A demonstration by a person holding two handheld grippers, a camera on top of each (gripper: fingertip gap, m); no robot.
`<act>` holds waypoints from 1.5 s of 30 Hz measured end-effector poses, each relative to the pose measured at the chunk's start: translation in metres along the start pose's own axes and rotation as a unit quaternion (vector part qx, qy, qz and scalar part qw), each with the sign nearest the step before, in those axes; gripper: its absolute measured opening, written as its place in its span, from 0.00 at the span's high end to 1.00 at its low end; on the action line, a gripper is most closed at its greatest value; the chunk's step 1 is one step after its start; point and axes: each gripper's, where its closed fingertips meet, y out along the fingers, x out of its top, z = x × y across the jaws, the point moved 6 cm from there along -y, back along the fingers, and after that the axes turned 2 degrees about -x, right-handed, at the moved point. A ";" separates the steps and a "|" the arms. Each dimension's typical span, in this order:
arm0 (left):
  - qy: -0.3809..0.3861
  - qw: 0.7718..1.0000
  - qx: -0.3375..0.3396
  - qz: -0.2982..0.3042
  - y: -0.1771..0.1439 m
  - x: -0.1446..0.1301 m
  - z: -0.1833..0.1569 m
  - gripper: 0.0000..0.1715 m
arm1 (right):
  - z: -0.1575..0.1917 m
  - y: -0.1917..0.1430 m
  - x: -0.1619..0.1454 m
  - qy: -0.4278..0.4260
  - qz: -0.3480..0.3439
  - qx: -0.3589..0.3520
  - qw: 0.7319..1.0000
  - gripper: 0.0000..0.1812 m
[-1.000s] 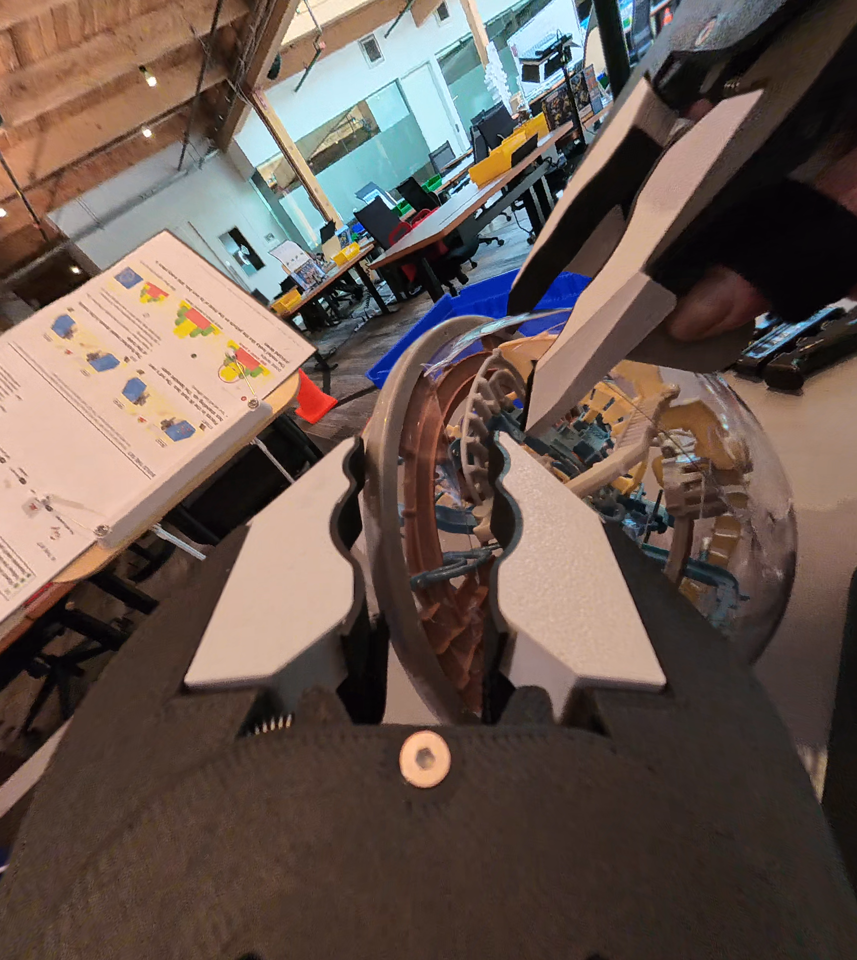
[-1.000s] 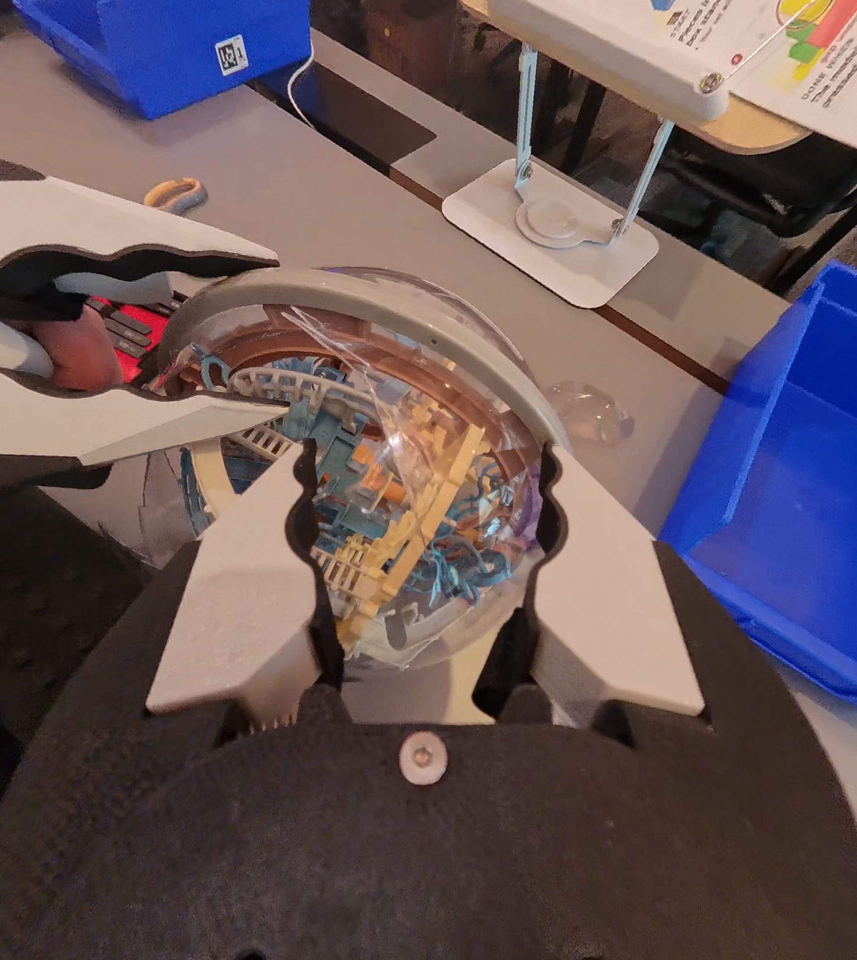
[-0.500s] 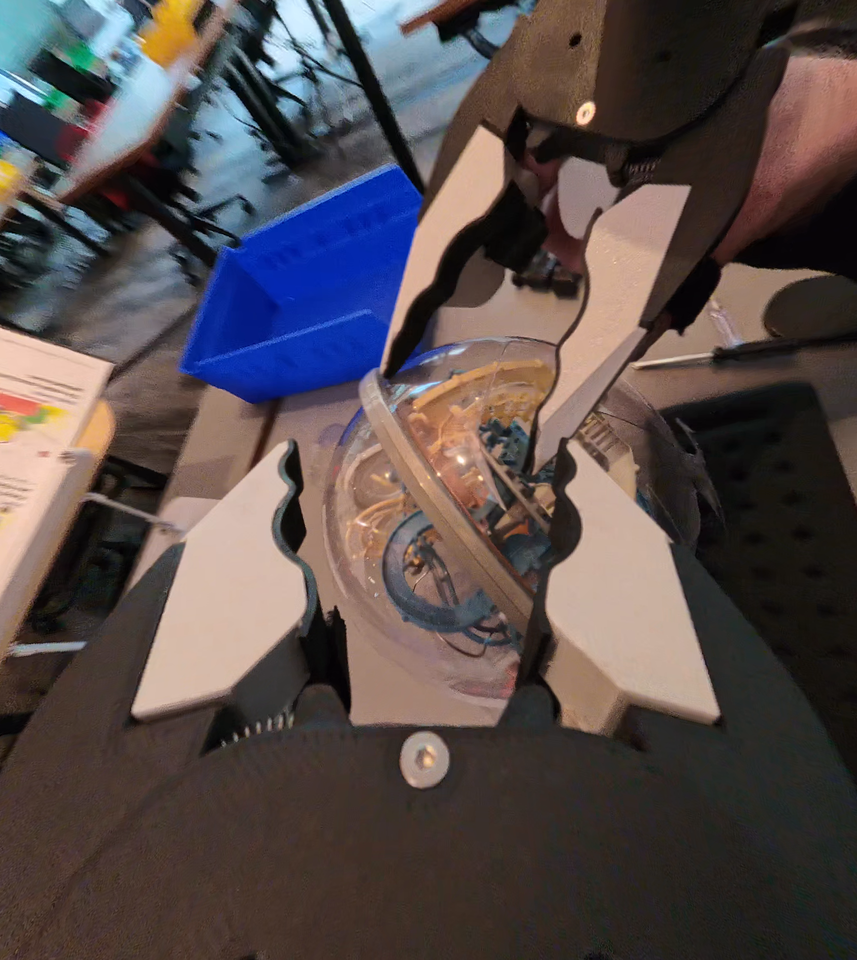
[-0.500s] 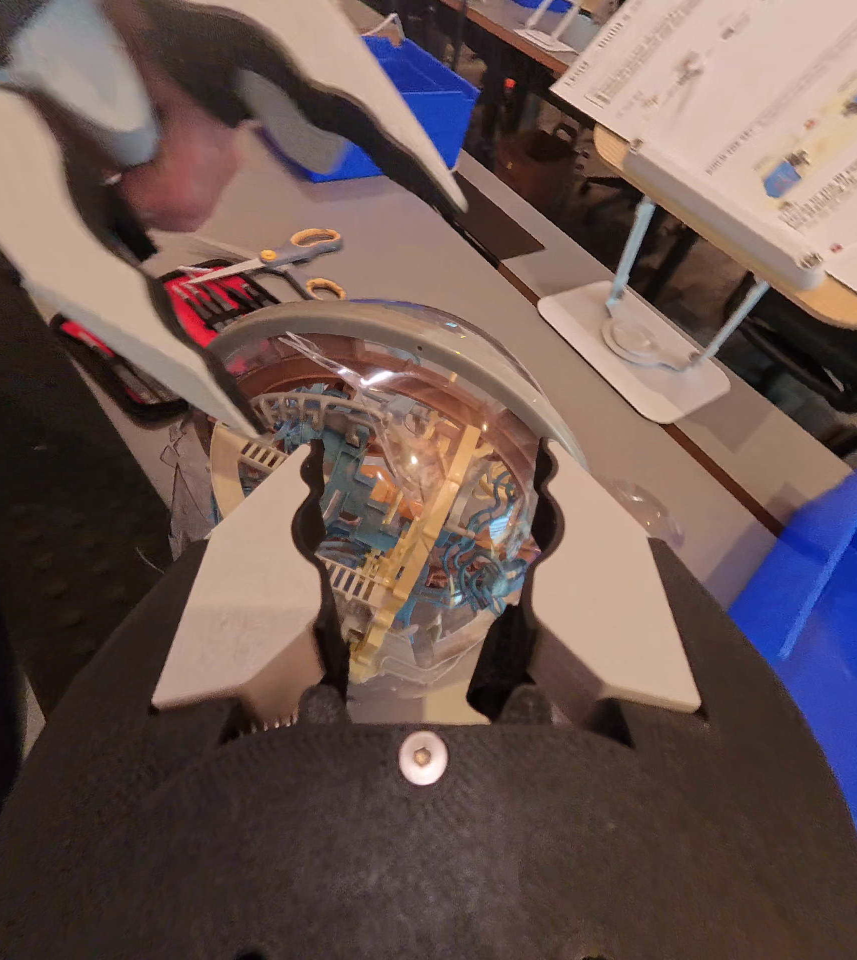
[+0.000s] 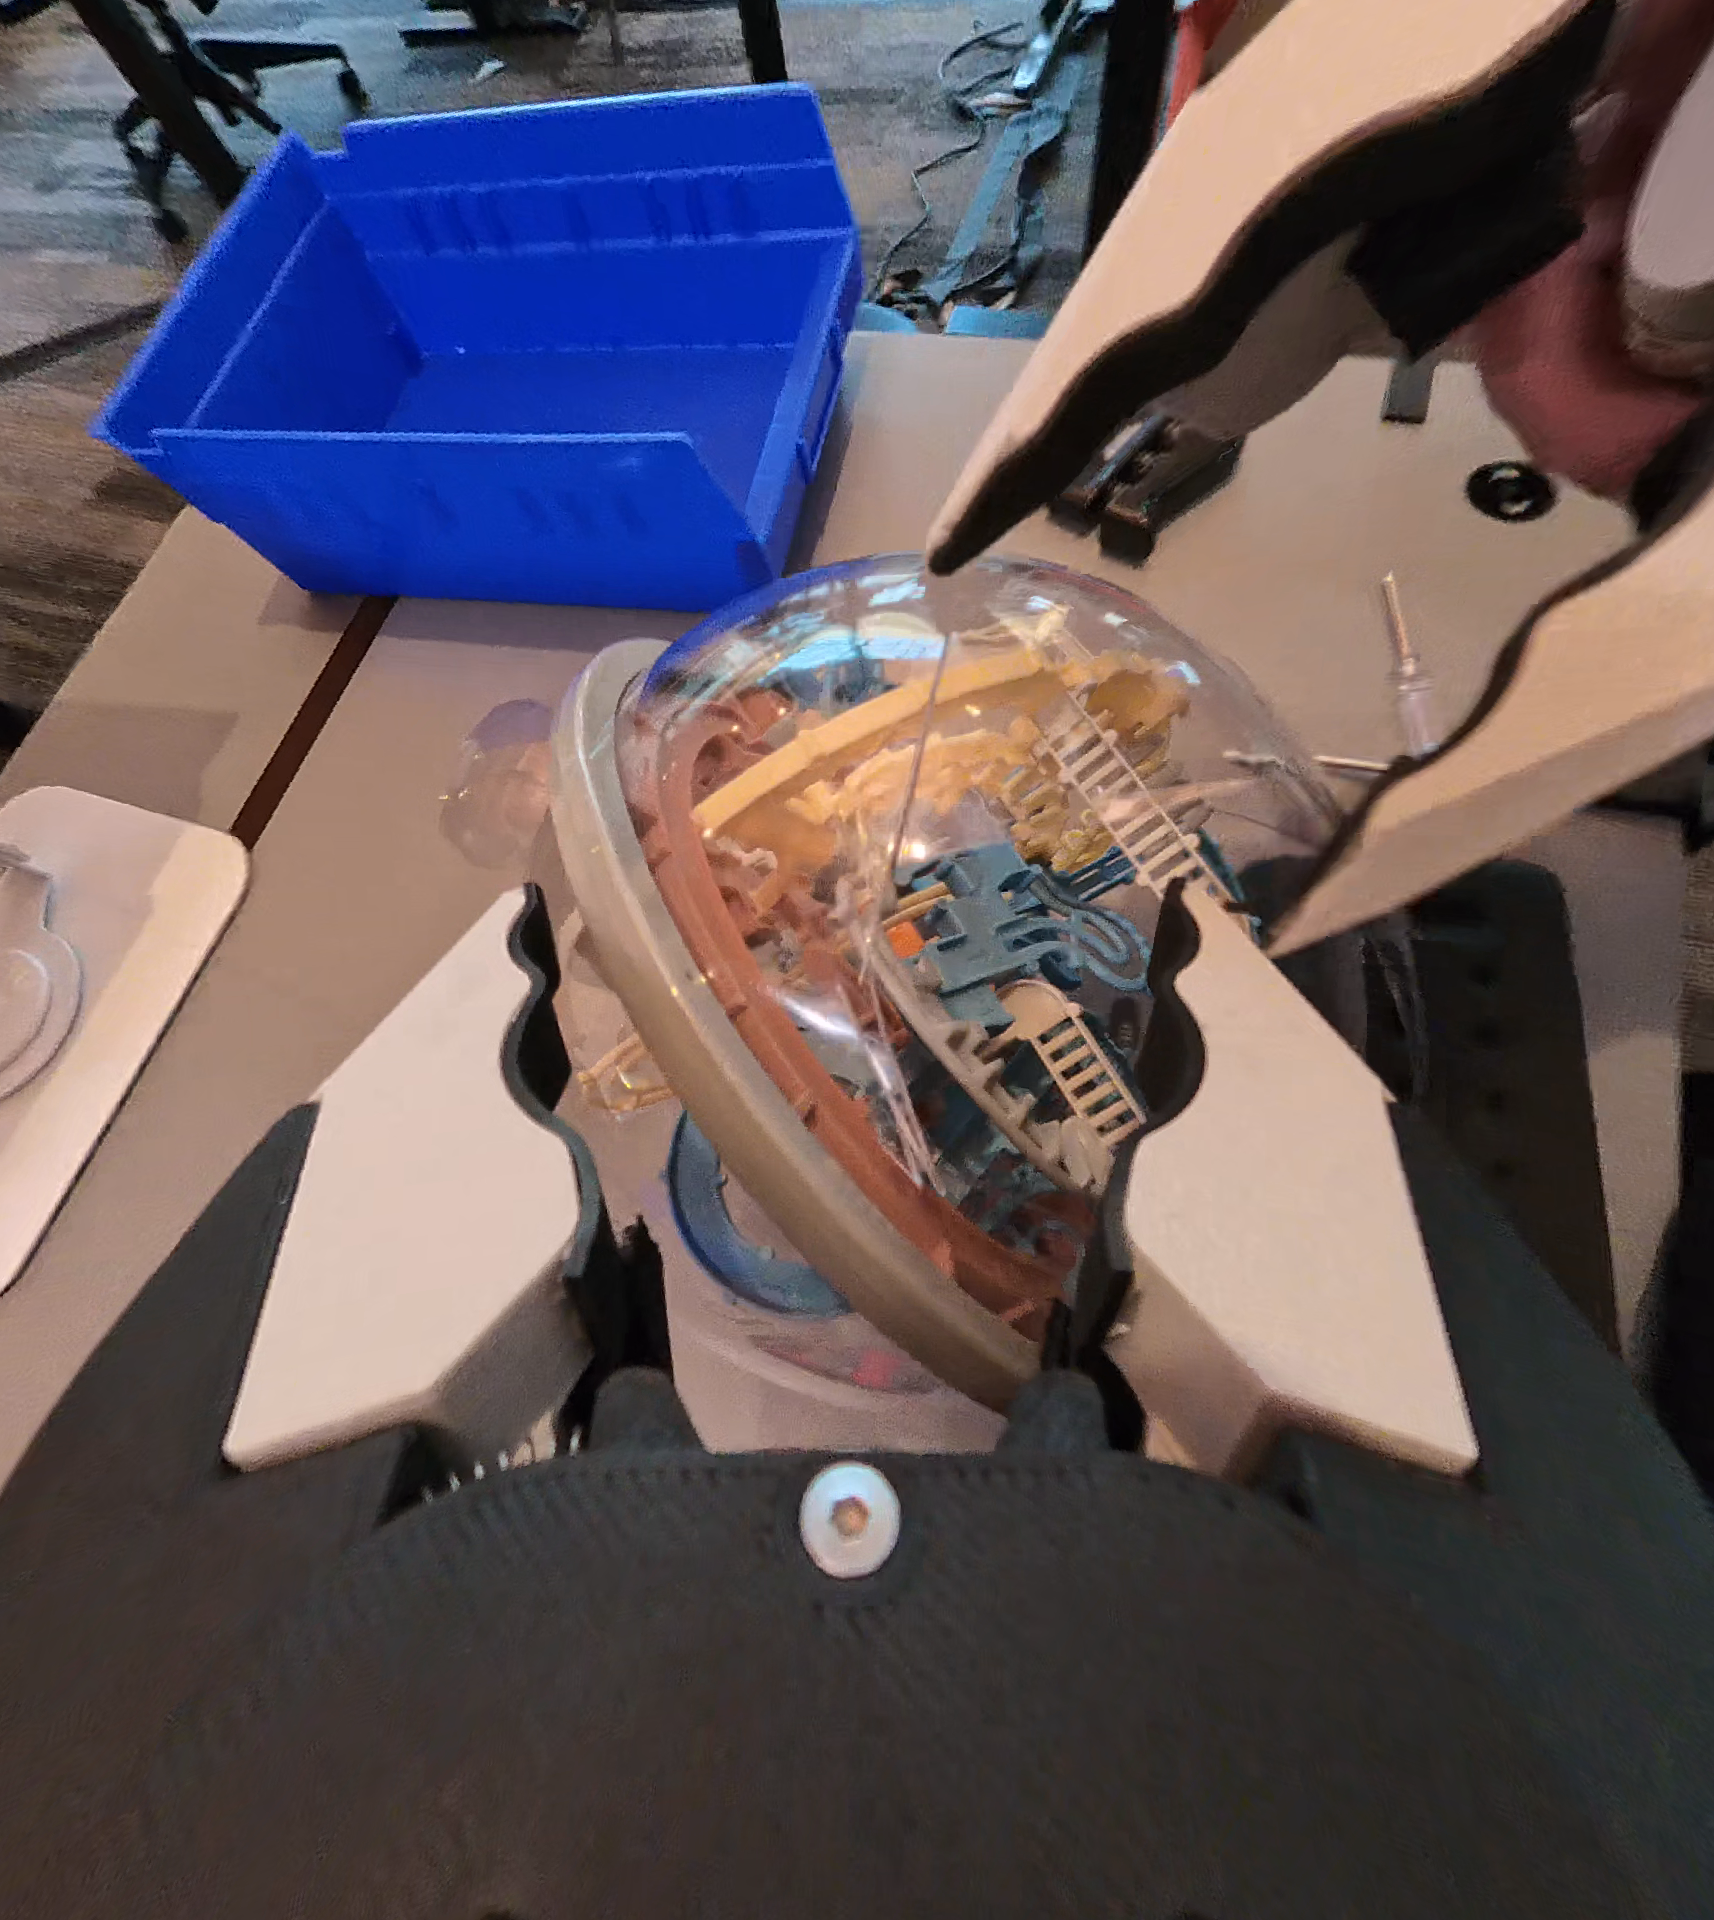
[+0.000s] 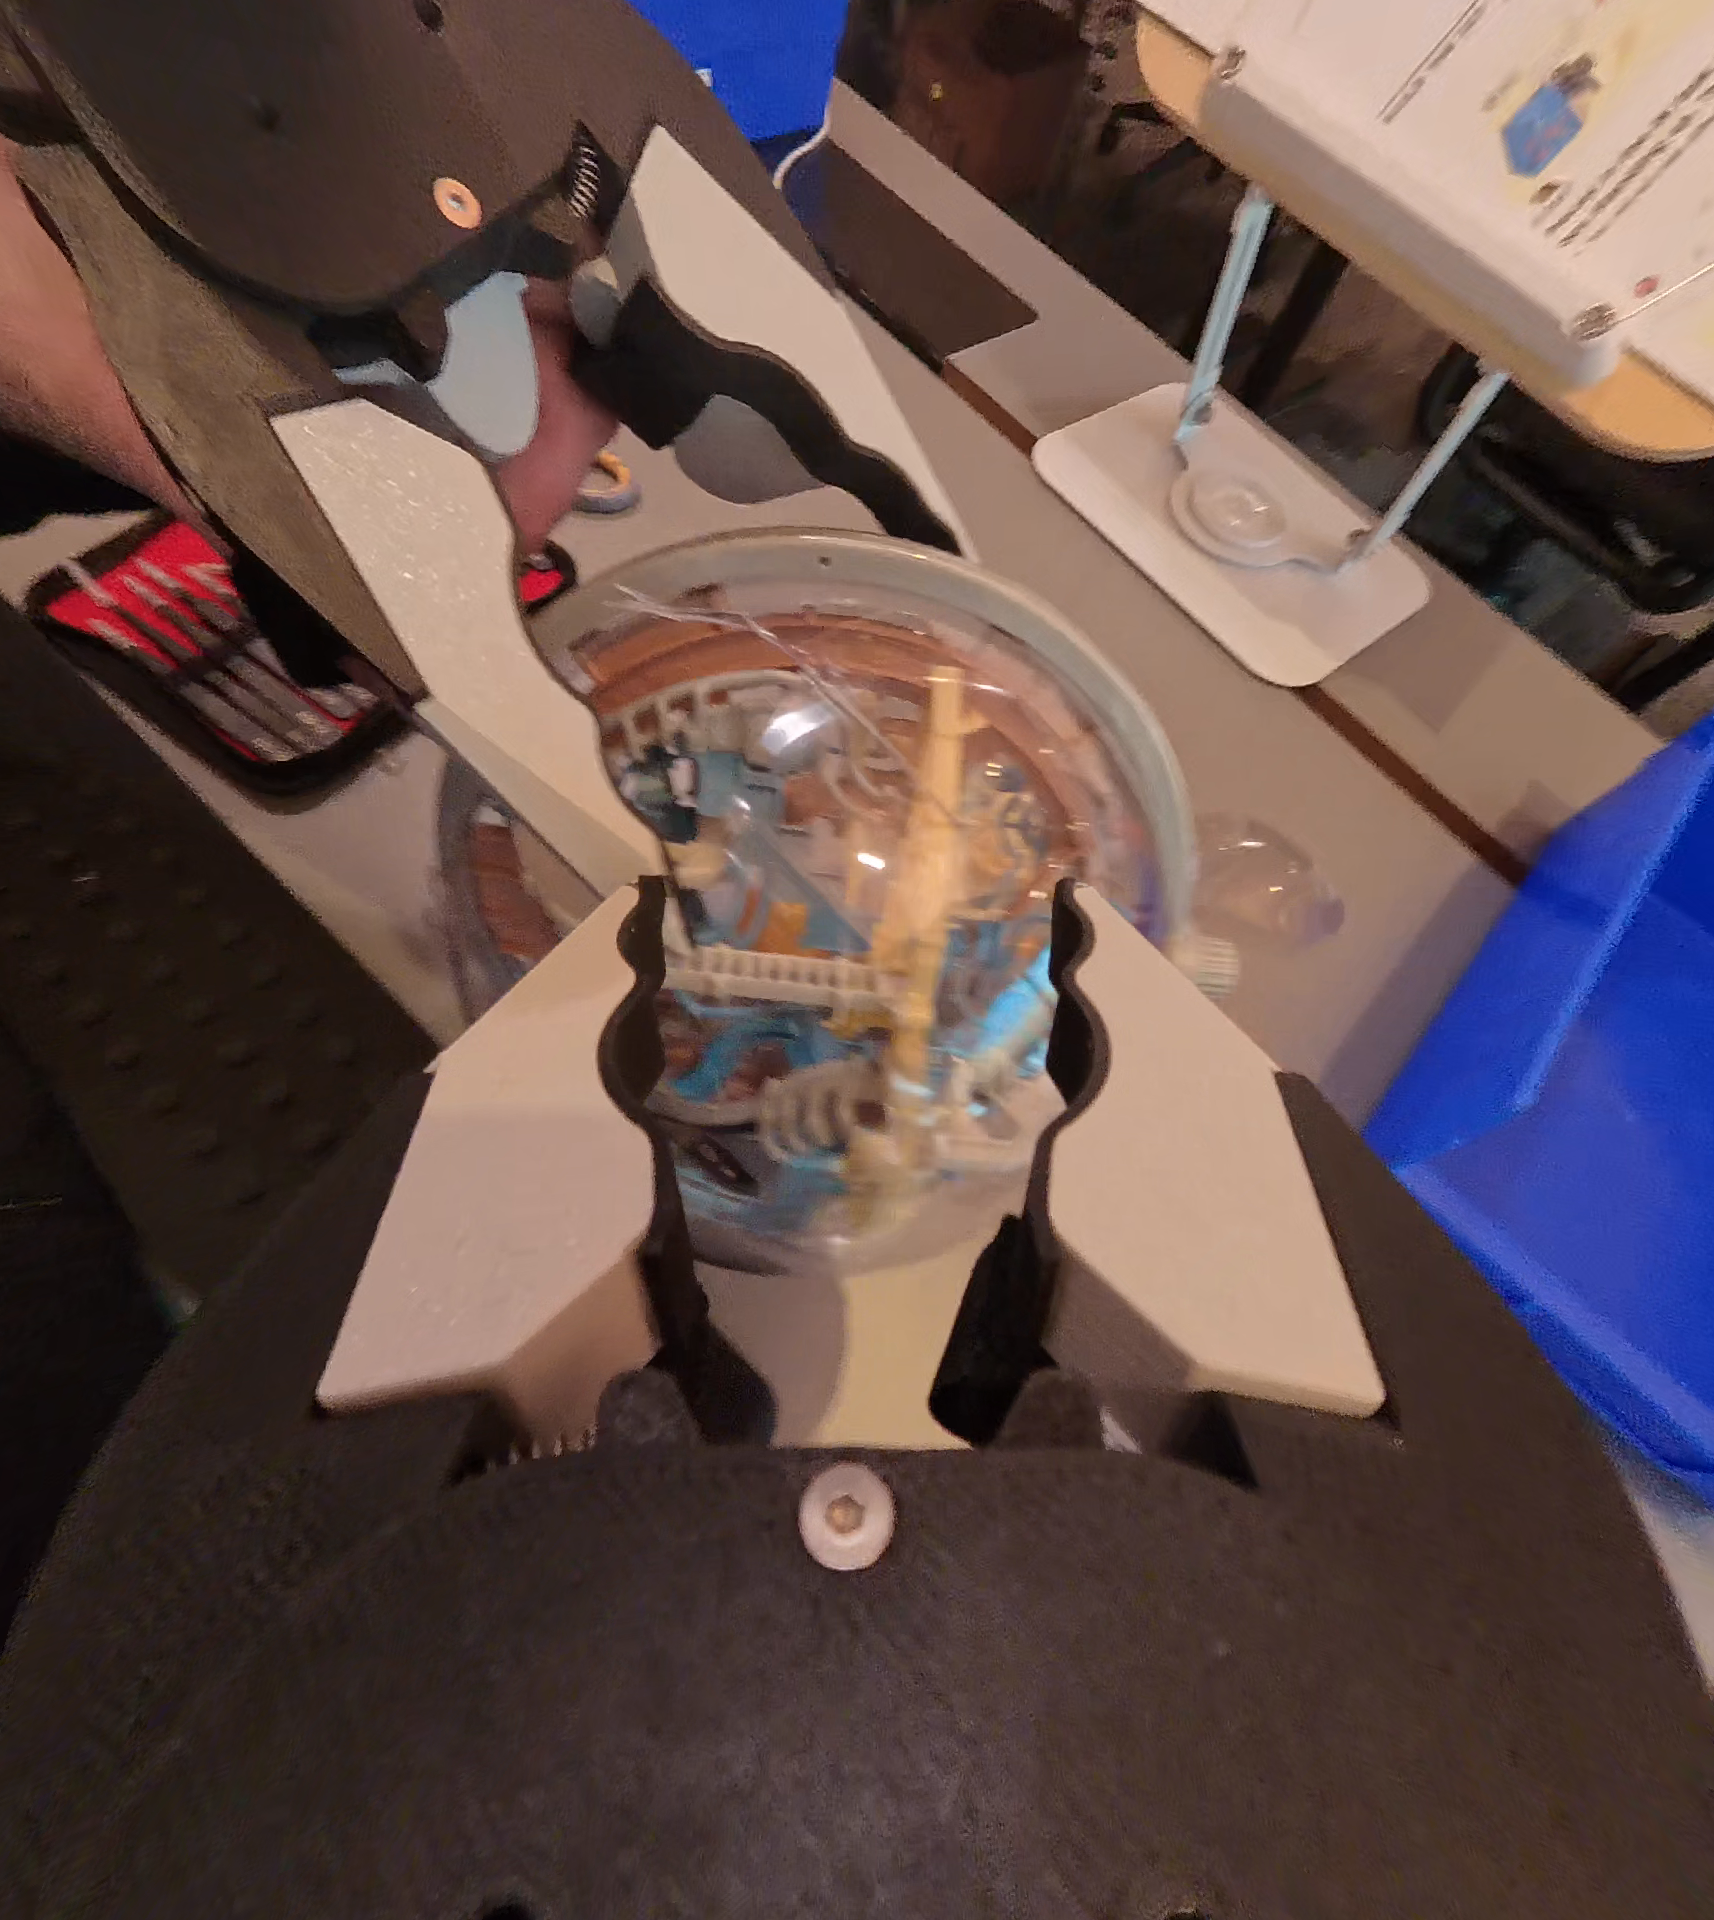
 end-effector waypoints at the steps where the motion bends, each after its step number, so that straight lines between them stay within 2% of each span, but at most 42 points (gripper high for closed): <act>1: -0.004 1.000 0.015 -0.002 0.000 0.002 -0.002 0.37 | 0.003 -0.002 -0.001 0.011 -0.004 0.004 1.000 0.57; 3: -0.006 0.999 0.040 -0.008 0.000 0.003 -0.005 0.39 | 0.002 -0.003 -0.008 0.009 0.016 -0.024 1.000 0.57; 5: -0.004 0.998 0.069 -0.016 0.000 0.004 -0.007 0.43 | 0.010 -0.002 -0.011 -0.012 0.029 -0.043 0.999 0.51; 7: -0.004 0.996 0.089 -0.026 0.001 0.006 -0.011 0.44 | 0.012 -0.001 -0.010 -0.024 0.031 -0.071 0.997 0.53; 8: -0.004 0.994 0.108 -0.022 0.001 0.005 -0.011 0.48 | 0.011 -0.001 -0.009 -0.029 0.027 -0.084 0.996 0.57; 10: 0.002 0.991 0.136 -0.010 0.002 0.003 -0.011 0.49 | 0.012 0.003 -0.010 -0.030 0.017 -0.094 0.995 0.57; 14: 0.001 0.991 0.133 -0.020 -0.004 0.005 -0.012 0.53 | 0.017 -0.002 -0.012 -0.045 -0.010 -0.096 0.994 0.61; 16: 0.047 0.989 0.135 -0.027 -0.009 0.011 -0.017 0.53 | 0.014 -0.003 -0.014 -0.043 -0.020 -0.092 0.995 0.61; 17: 0.091 0.985 0.140 -0.031 -0.013 0.015 -0.022 0.58 | 0.011 -0.005 -0.015 -0.041 -0.027 -0.084 0.995 0.62; 18: 0.138 0.976 0.163 -0.032 -0.017 0.019 -0.023 0.60 | 0.009 -0.006 -0.015 -0.044 -0.037 -0.075 0.996 0.65; 21: 0.282 0.950 0.133 -0.018 -0.015 0.026 -0.037 0.64 | 0.003 -0.007 -0.019 -0.052 -0.057 -0.047 0.996 0.70; 22: 0.319 0.936 0.148 -0.010 -0.014 0.029 -0.035 0.67 | 0.003 -0.007 -0.018 -0.050 -0.070 -0.027 0.996 0.71; 24: 0.368 0.923 0.110 0.007 -0.009 0.032 -0.037 0.74 | 0.000 -0.006 -0.018 -0.047 -0.073 -0.020 0.996 0.71; 26: 0.420 0.904 0.074 0.035 0.000 0.030 -0.038 0.87 | -0.002 -0.004 -0.019 -0.059 -0.063 -0.025 0.996 0.70; 29: 0.463 0.881 0.075 0.065 0.008 0.033 -0.033 0.93 | -0.010 -0.002 -0.021 -0.048 -0.057 -0.020 0.997 0.67; 31: 0.468 0.877 0.089 0.061 0.010 0.043 -0.032 0.97 | -0.014 -0.003 -0.021 -0.036 -0.056 -0.021 0.998 0.66; 34: 0.490 0.858 0.123 0.092 0.018 0.048 -0.028 0.99 | -0.016 -0.007 -0.018 -0.012 -0.057 -0.024 0.998 0.65; 38: 0.488 0.857 0.118 0.117 0.022 0.057 -0.030 1.00 | -0.022 -0.004 -0.020 0.004 -0.040 -0.067 0.997 0.60; 42: 0.492 0.853 0.115 0.134 0.027 0.064 -0.036 1.00 | -0.027 -0.002 -0.021 0.038 -0.068 -0.061 0.995 0.71; 45: 0.497 0.845 0.123 0.153 0.029 0.065 -0.037 1.00 | -0.034 -0.002 -0.023 0.027 -0.071 -0.081 0.994 0.78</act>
